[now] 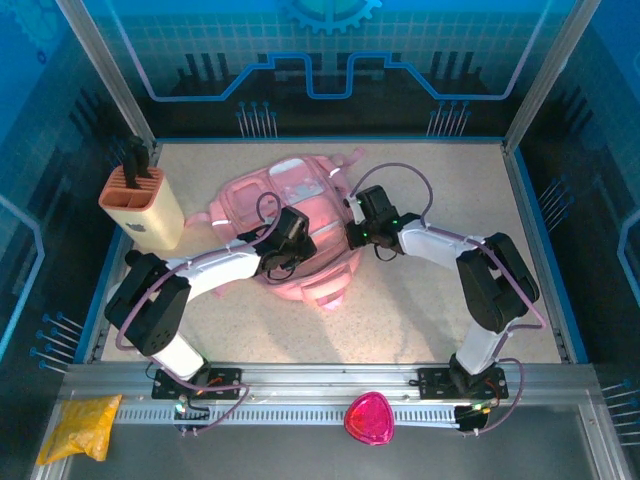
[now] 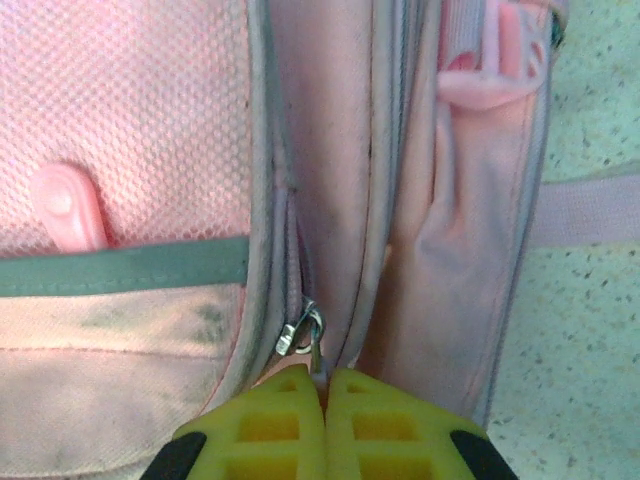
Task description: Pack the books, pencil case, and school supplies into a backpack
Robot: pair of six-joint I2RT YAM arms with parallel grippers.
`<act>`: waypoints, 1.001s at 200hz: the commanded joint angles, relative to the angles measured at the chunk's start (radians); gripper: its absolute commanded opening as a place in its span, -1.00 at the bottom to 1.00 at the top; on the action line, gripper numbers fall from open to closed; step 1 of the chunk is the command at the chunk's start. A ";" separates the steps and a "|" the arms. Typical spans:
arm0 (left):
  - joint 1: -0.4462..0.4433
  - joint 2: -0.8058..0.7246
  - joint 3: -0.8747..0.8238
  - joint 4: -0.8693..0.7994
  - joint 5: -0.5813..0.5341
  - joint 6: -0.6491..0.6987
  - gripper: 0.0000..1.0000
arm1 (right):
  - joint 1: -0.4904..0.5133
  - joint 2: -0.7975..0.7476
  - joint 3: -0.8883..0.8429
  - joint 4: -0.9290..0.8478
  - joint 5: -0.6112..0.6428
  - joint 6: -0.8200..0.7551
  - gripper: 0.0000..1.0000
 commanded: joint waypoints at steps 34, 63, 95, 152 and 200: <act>0.003 0.015 -0.026 -0.093 0.013 0.024 -0.62 | -0.058 0.051 0.124 0.063 0.008 -0.029 -0.90; 0.003 0.003 0.006 -0.095 0.024 0.045 -0.61 | -0.060 0.045 0.135 0.043 -0.010 -0.035 -0.62; 0.004 -0.061 0.055 -0.105 0.019 0.100 -0.41 | -0.065 -0.071 0.088 0.010 -0.029 -0.018 -0.18; 0.124 -0.334 0.024 -0.221 -0.239 0.355 0.61 | -0.163 -0.413 -0.126 -0.010 0.151 0.070 0.90; 0.392 -0.484 -0.196 -0.076 -0.560 0.655 0.99 | -0.339 -0.565 -0.392 0.123 0.442 0.110 0.99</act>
